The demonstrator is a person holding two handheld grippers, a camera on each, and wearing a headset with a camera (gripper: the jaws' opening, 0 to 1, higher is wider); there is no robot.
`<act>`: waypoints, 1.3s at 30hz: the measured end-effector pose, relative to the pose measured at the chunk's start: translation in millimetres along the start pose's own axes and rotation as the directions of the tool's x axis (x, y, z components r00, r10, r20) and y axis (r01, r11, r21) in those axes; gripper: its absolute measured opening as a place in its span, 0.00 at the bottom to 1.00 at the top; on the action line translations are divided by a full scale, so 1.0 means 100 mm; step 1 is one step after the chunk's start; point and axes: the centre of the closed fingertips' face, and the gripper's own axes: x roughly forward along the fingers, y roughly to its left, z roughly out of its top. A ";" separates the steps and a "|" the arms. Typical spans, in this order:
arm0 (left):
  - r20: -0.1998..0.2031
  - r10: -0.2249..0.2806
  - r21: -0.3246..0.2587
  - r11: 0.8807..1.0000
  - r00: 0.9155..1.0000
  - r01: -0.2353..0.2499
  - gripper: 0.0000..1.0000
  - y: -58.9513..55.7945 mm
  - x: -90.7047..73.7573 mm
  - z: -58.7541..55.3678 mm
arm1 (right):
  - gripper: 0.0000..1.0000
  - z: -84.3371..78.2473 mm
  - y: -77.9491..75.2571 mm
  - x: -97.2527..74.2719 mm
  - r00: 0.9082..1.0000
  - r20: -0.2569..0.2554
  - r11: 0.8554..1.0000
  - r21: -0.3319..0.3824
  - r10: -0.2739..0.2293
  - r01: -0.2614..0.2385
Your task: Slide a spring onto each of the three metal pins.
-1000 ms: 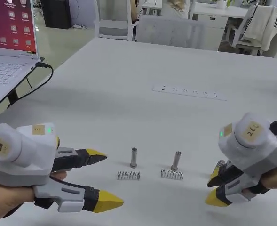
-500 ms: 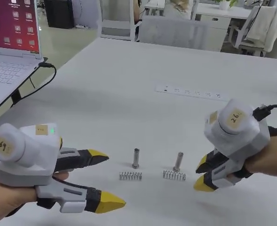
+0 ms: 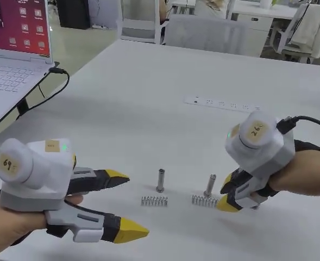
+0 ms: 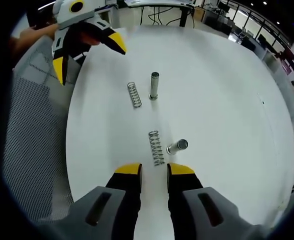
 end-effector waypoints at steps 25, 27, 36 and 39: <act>-0.002 0.003 -0.007 1.000 1.000 -0.003 0.63 0.01 0.00 -0.01 | 0.14 -0.02 -0.03 0.21 1.000 -0.009 0.999 0.026 0.020 -0.020; -0.002 0.002 -0.008 1.000 1.000 -0.002 0.63 0.01 0.00 -0.01 | 0.14 -0.03 -0.03 0.22 1.000 -0.011 0.999 0.028 0.021 -0.021; -0.007 -0.002 -0.008 1.000 1.000 0.002 0.63 0.00 0.01 -0.01 | 0.13 -0.06 -0.02 0.25 1.000 -0.014 0.999 0.023 0.022 -0.022; -0.007 -0.002 -0.009 1.000 1.000 0.002 0.63 0.00 0.01 -0.01 | 0.12 -0.06 -0.01 0.26 1.000 -0.016 1.000 0.018 0.025 -0.025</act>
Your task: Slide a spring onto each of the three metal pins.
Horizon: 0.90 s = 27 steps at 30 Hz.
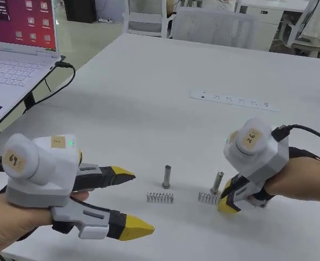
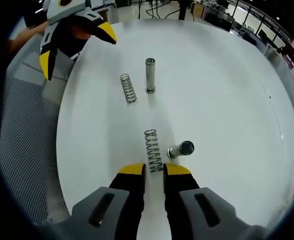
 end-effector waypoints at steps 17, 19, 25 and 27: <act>-0.005 -0.001 -0.001 1.000 1.000 0.001 0.62 0.00 -0.01 -0.02 | 0.09 0.00 0.04 0.00 1.000 0.002 1.000 -0.005 -0.005 0.005; -0.007 -0.002 0.000 1.000 1.000 0.002 0.62 0.00 -0.01 -0.02 | 0.09 0.00 0.05 -0.01 1.000 0.003 1.000 -0.004 -0.005 0.005; -0.009 -0.011 0.004 1.000 1.000 0.011 0.61 -0.01 0.00 -0.02 | 0.08 -0.02 0.05 -0.02 1.000 -0.001 1.000 -0.001 -0.007 0.007; -0.009 -0.015 0.006 1.000 1.000 0.015 0.61 -0.02 0.00 -0.02 | 0.08 -0.01 0.06 -0.04 1.000 0.005 1.000 0.003 -0.009 0.009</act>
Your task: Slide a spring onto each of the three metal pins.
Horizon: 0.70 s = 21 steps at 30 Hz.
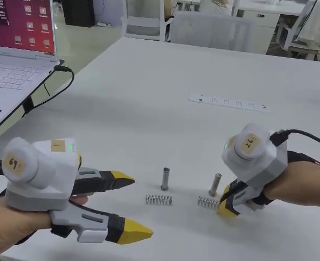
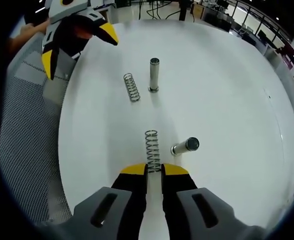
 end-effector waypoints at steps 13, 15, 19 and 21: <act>-0.027 -0.033 0.029 0.999 0.999 0.034 0.60 -0.04 0.02 0.00 | 0.08 -0.04 0.10 -0.05 1.000 0.014 1.000 0.020 -0.002 0.002; -0.031 -0.038 0.033 0.999 0.999 0.039 0.60 -0.04 0.02 0.00 | 0.08 -0.05 0.11 -0.06 1.000 0.017 1.000 0.022 -0.004 0.003; -0.038 -0.044 0.045 0.998 0.998 0.046 0.60 -0.05 0.02 0.04 | 0.08 -0.07 0.15 -0.08 1.000 0.029 0.999 0.034 -0.002 0.001; -0.038 -0.047 0.049 0.998 0.998 0.049 0.59 -0.05 0.02 0.06 | 0.08 -0.08 0.17 -0.09 0.999 0.033 0.999 0.039 -0.002 0.000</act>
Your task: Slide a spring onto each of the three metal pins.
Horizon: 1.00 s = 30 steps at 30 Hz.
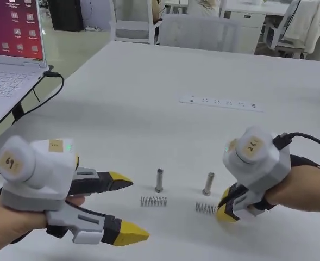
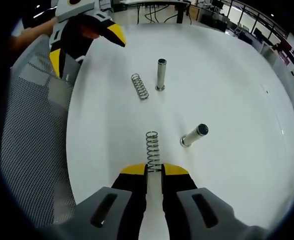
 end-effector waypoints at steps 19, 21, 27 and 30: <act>-0.048 -0.082 0.058 0.995 0.995 0.085 0.58 -0.07 0.16 0.13 | 0.08 -0.17 0.15 -0.21 0.999 0.039 0.998 0.055 -0.019 0.017; -0.054 -0.090 0.061 0.994 0.994 0.093 0.58 -0.08 0.17 0.14 | 0.08 -0.17 0.16 -0.23 0.999 0.045 0.998 0.055 -0.021 0.018; -0.077 -0.117 0.071 0.990 0.990 0.123 0.58 -0.11 0.22 0.12 | 0.08 -0.13 0.21 -0.29 0.998 0.061 0.998 0.056 -0.020 0.016; -0.089 -0.130 0.076 0.988 0.987 0.137 0.57 -0.14 0.25 0.11 | 0.08 -0.11 0.23 -0.32 0.998 0.065 0.999 0.050 -0.022 0.019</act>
